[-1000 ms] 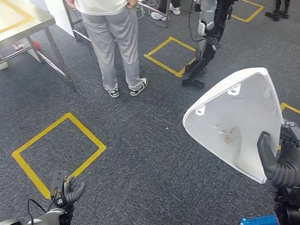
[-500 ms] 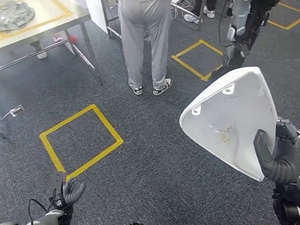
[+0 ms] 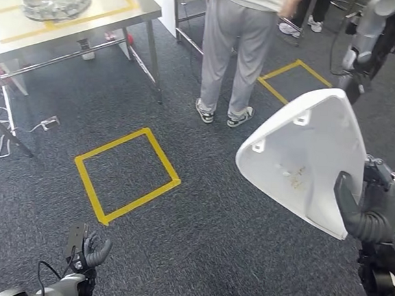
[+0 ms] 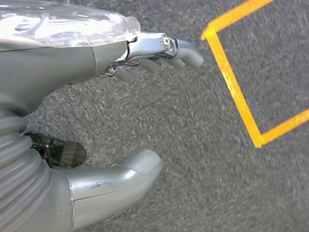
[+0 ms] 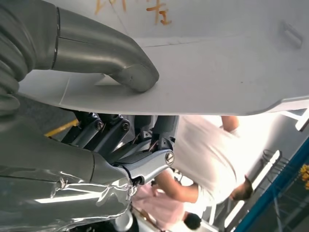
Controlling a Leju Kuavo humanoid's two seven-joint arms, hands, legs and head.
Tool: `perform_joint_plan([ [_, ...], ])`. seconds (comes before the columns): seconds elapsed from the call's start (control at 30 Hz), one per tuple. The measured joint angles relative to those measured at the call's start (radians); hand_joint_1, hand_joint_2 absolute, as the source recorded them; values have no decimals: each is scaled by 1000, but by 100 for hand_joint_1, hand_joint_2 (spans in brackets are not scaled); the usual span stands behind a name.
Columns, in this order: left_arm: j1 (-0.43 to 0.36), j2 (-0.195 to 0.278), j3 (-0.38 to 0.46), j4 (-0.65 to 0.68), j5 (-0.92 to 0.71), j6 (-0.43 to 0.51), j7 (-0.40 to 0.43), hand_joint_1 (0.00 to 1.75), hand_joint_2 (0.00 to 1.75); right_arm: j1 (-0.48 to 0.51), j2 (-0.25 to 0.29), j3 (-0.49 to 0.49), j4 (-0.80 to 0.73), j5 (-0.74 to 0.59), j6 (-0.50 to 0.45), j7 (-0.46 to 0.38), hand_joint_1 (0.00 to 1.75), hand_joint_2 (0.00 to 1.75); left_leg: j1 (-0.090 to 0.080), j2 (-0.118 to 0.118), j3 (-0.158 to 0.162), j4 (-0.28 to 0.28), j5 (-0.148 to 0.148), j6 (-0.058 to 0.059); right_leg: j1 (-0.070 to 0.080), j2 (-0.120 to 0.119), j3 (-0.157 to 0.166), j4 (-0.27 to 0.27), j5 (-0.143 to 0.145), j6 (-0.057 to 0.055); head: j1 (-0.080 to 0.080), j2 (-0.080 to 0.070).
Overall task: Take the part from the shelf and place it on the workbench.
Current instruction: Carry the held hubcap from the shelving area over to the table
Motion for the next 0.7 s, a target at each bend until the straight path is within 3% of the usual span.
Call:
perform_joint_plan([
  [0.1,-4,-10,0,0,-10,-3,6,0,175,20,-2,-6,-3,6,-8,10,175,175,8,-67,3,-6,5,19,-9,90,-119,260,-117,17,12,0],
  [0.13,-5,-14,0,0,-9,-11,9,0,175,29,-4,-9,-6,11,-14,16,175,175,8,-83,5,-5,5,19,-9,92,-128,272,-108,16,13,0],
  [0.2,-7,-22,0,0,-5,-27,15,0,175,42,-12,-14,-17,21,-24,29,175,175,8,-112,9,-5,4,18,-10,108,-81,153,-28,11,14,0],
  [0.23,-8,-26,0,0,-4,-30,16,0,175,46,-16,-16,-23,23,-27,33,175,175,7,-126,10,-3,4,16,-11,131,-49,77,9,7,15,0],
  [0.27,-12,-29,0,0,-3,-32,17,0,175,49,-19,-18,-30,24,-28,35,175,175,7,-139,9,-1,4,13,-13,154,-23,13,33,4,15,0],
  [0.33,-17,-32,0,0,-3,-35,19,0,175,57,-23,-21,-40,24,-30,40,175,175,7,-161,0,-1,8,1,-13,178,1,-36,41,-3,16,0],
  [0.4,-18,-32,0,0,-3,-36,20,0,175,64,-26,-21,-45,24,-33,44,175,175,10,-175,-11,1,13,-12,-13,157,7,-44,45,-11,16,0],
  [0.43,-18,-32,0,0,-4,-37,20,0,175,66,-26,-21,-48,24,-33,44,175,175,8,-161,-19,14,5,-18,-15,144,7,-48,49,-17,13,0],
  [0.47,-20,-31,0,0,-4,-37,20,0,175,68,-26,-21,-51,24,-35,44,175,175,6,-136,-35,47,-15,-22,-17,130,8,-53,52,-23,7,0],
  [0.53,-28,-31,0,0,-2,-37,20,0,175,71,-26,-21,-54,24,-35,42,175,175,4,-74,-96,172,-80,-29,-14,102,7,-56,54,-29,-3,0],
  [0.6,-31,-31,0,0,4,-37,19,0,175,63,-26,-19,-51,20,-31,39,175,175,6,-50,-151,286,-120,-32,-10,72,6,-56,53,-31,-6,0],
  [0.63,-31,-30,0,0,8,-37,18,0,175,55,-26,-17,-48,18,-29,38,175,175,6,-46,-155,294,-114,-32,-9,59,6,-56,52,-32,-6,0],
  [0.7,-29,-25,0,0,13,-38,16,0,175,38,-26,-14,-43,14,-26,38,175,175,4,-31,-102,196,-59,-25,-8,35,8,-56,50,-32,-9,0],
])
